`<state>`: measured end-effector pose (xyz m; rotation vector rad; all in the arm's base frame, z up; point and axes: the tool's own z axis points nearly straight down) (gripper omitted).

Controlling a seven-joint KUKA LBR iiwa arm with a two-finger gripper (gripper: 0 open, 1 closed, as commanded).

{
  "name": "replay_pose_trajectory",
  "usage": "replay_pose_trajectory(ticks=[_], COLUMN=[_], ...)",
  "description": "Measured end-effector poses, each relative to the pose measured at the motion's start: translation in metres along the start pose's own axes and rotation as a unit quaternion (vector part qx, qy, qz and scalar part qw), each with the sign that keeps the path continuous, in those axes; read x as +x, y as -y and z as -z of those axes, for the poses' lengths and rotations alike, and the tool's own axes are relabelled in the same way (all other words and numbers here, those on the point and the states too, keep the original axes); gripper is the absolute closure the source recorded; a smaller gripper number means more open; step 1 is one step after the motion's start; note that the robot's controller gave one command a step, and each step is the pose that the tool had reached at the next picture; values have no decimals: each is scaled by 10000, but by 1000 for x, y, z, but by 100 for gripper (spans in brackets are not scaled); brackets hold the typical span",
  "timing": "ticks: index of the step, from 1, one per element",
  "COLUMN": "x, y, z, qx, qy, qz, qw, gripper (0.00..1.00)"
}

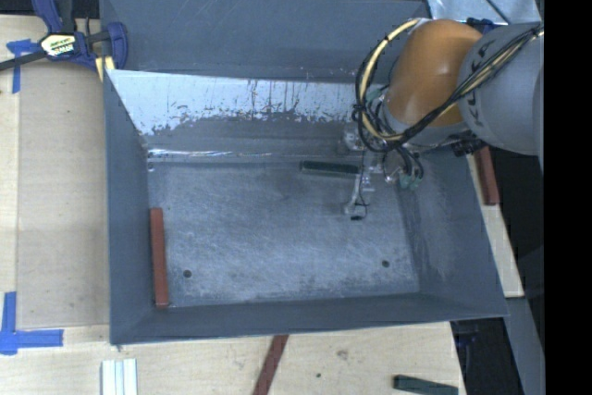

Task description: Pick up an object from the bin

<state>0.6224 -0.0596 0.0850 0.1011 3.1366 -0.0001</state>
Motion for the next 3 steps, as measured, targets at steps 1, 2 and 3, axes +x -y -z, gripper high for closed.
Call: replay_pose_trajectory(ticks=[1,2,3], x=[5,5,-3], y=[-38,-38,-47], z=[-12,-12,122], qx=[-4,-4,-1], qy=[13,13,3], qz=[-174,-171,-309], qw=[9998,9999,9995], gripper=[100,100,100])
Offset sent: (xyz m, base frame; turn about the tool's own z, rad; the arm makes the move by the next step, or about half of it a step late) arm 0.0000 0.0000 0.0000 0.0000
